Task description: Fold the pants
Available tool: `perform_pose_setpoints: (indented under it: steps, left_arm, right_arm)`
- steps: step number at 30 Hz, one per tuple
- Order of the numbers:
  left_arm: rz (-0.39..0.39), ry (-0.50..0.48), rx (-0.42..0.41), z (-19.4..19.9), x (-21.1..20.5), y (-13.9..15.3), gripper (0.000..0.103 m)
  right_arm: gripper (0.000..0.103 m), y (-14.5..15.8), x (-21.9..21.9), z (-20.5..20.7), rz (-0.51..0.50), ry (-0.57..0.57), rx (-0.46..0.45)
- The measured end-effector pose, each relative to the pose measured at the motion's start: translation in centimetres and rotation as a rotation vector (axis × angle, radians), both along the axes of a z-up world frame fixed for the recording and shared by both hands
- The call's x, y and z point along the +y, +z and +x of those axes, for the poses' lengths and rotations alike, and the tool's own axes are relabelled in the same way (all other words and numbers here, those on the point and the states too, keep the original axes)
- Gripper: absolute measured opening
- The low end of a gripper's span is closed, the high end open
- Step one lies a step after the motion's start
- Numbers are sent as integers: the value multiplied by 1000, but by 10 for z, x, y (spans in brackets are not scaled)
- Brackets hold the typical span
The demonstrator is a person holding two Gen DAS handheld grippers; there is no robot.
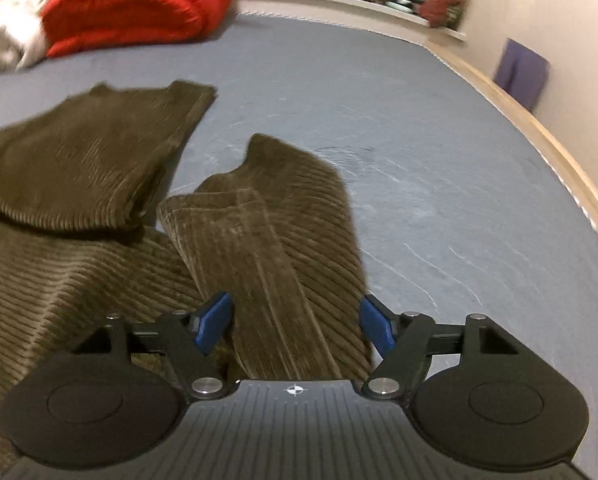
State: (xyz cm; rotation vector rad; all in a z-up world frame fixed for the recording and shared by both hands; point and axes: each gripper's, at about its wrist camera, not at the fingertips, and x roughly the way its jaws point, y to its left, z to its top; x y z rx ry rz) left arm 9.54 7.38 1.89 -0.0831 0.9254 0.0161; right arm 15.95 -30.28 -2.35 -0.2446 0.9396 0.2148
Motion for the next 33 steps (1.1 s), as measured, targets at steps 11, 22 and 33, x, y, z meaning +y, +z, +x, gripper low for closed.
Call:
perform_pose_setpoints:
  steps: [11, 22, 33]
  left_arm:
    - [-6, -16, -8, 4, 0, 0, 82]
    - [3, -60, 4, 1, -4, -2, 82]
    - [27, -102, 13, -3, -10, -6, 84]
  right_arm:
    - [13, 79, -62, -13, 157, -274, -299]
    - [12, -3, -260, -89, 319, -1359, 12]
    - [6, 26, -270, -100, 253, -1444, -92]
